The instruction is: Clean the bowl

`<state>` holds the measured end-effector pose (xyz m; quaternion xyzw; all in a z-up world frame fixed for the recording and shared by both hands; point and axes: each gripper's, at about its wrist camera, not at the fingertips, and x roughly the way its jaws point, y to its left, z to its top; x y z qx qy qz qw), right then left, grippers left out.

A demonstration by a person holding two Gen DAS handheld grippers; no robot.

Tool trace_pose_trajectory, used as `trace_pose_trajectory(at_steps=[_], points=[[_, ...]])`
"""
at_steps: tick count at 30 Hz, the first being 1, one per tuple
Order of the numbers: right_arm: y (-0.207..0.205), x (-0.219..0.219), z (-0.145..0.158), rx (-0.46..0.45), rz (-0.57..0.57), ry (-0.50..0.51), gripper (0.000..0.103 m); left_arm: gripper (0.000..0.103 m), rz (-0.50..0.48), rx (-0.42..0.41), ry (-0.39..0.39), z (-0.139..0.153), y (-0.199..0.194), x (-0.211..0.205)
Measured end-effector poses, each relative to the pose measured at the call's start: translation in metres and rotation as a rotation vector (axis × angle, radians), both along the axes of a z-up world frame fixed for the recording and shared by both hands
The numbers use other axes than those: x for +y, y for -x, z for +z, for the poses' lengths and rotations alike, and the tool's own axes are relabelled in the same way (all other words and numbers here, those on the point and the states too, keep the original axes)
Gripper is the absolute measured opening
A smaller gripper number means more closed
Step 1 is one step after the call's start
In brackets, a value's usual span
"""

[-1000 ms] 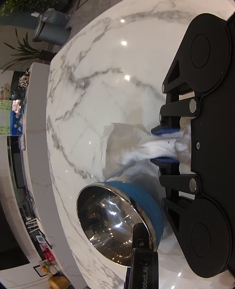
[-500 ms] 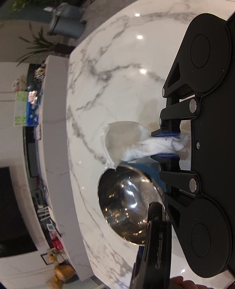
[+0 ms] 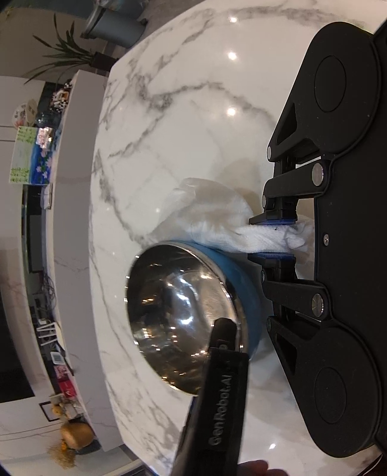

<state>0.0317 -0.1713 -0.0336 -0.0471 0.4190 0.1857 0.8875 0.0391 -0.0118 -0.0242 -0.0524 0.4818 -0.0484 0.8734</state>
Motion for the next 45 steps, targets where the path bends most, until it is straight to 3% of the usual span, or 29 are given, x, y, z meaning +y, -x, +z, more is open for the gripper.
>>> trace_pose_trajectory(at_steps=[5,12,17,22,29,37,45], points=[[0.006,-0.005,0.019,-0.076,0.009,0.002,0.015,0.053,-0.002,-0.004,-0.014,-0.002,-0.003,0.001],[0.007,-0.002,0.018,-0.064,0.041,0.014,0.015,0.037,0.007,-0.007,-0.042,-0.003,-0.006,0.003],[0.009,0.006,0.01,-0.023,0.094,0.039,0.015,0.036,0.02,-0.003,-0.045,-0.003,-0.007,0.004],[0.009,0.012,0.0,0.022,0.129,0.054,0.015,0.051,0.034,0.046,-0.039,-0.007,-0.008,0.005],[0.008,0.011,-0.005,0.035,0.122,0.057,0.015,0.052,0.059,0.088,0.003,-0.01,-0.007,0.012],[0.008,0.004,0.008,-0.042,0.097,0.06,0.015,0.033,0.039,0.031,-0.044,-0.005,-0.009,0.012],[0.004,-0.004,0.021,-0.111,0.1,0.05,0.015,0.029,0.024,-0.008,-0.077,-0.003,-0.012,0.009]])
